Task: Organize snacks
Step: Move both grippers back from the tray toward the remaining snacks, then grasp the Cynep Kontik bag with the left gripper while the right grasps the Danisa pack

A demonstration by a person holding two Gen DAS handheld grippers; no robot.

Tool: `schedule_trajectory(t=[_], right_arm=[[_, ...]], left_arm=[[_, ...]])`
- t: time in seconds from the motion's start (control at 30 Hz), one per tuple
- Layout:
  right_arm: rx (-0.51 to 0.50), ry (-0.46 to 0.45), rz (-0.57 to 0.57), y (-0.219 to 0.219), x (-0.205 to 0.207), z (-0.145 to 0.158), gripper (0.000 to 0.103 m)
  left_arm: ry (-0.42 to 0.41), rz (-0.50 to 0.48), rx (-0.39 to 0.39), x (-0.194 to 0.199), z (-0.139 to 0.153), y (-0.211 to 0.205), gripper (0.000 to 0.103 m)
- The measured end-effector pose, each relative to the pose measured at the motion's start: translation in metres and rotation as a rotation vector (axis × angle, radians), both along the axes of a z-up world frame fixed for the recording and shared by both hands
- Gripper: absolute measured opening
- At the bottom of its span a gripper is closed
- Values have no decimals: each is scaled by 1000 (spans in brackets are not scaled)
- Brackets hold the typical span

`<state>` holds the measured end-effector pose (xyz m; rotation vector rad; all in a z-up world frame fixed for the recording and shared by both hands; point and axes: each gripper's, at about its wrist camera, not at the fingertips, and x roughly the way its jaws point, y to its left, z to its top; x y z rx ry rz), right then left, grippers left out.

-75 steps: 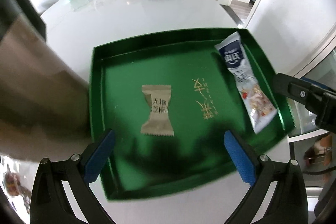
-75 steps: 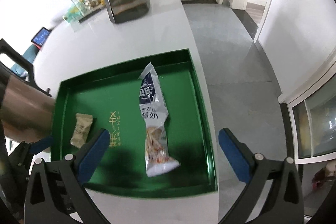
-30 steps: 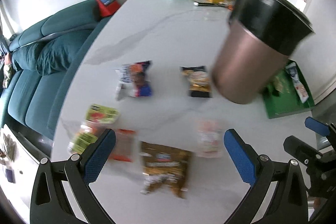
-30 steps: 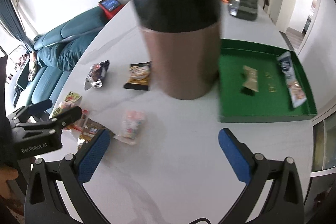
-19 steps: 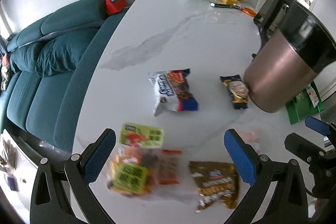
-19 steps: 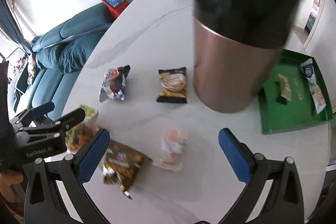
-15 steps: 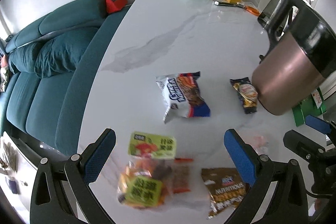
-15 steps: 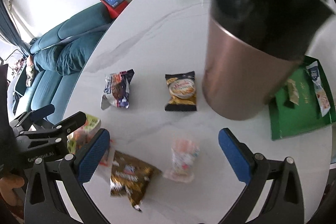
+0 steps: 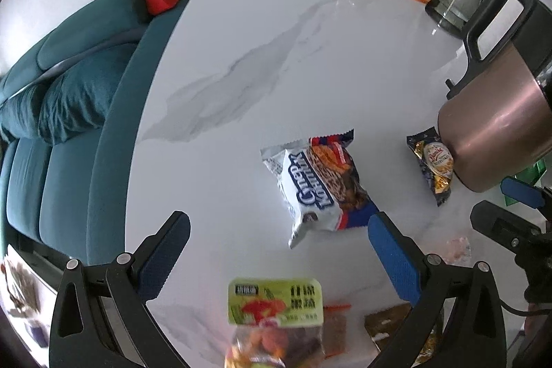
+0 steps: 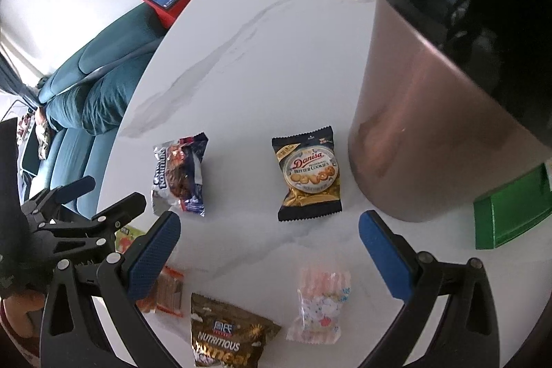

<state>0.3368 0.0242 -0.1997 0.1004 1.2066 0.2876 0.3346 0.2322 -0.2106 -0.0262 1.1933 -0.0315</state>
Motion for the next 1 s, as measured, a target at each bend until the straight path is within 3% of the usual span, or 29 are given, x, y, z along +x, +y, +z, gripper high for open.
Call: schedule_trajectory(t=[1.0], right_arm=[[-39, 76, 8, 9, 32, -47, 103]], left_arm=[[111, -89, 5, 50, -40, -20, 101]])
